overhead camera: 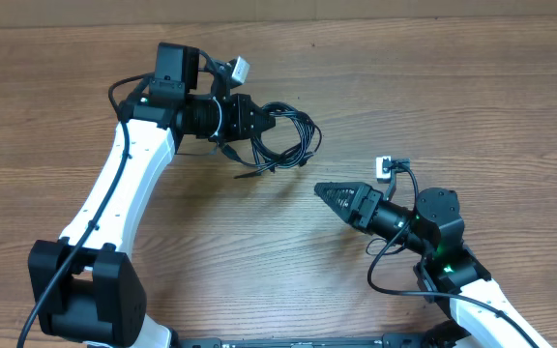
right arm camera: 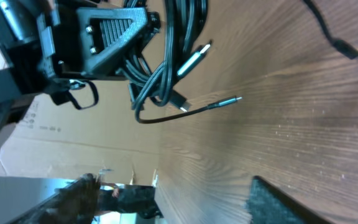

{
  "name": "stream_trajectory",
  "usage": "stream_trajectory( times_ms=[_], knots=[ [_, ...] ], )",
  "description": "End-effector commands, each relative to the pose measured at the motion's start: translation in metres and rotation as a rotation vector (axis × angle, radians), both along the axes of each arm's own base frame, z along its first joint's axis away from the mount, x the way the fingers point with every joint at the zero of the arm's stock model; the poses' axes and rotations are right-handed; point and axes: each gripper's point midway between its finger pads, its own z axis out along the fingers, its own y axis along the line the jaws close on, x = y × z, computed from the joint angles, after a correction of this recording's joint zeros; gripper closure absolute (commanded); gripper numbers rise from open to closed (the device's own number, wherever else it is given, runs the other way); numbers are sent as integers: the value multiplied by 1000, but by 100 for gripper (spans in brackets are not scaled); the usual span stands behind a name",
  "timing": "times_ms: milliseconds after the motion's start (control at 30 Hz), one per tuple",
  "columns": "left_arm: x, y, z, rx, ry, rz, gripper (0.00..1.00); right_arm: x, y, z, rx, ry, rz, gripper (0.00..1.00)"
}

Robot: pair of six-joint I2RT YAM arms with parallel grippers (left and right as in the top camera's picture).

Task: Untangle cables

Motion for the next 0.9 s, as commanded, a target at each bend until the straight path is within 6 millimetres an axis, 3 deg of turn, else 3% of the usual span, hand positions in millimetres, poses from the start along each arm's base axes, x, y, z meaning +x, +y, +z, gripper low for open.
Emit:
stream_trajectory(
  times_ms=[0,233,367,467,700,867],
  knots=[
    [5,-5,6,-19,22,34,96,5,-3,2,60,91,-57,35],
    [-11,-37,18,-63,-98,-139,96,10,3,6,50,55,-118,39],
    [-28,-54,23,-81,-202,-286,96,14,4,12,-44,-101,-101,43],
    [-32,-58,23,-84,-220,-314,96,18,5,20,-89,-145,-90,45],
    [-37,-58,23,-99,-198,-323,96,34,-1,37,-155,-146,-154,61],
    [-49,-66,40,-211,-189,-385,95,41,-13,25,-208,-109,-232,69]
  ],
)
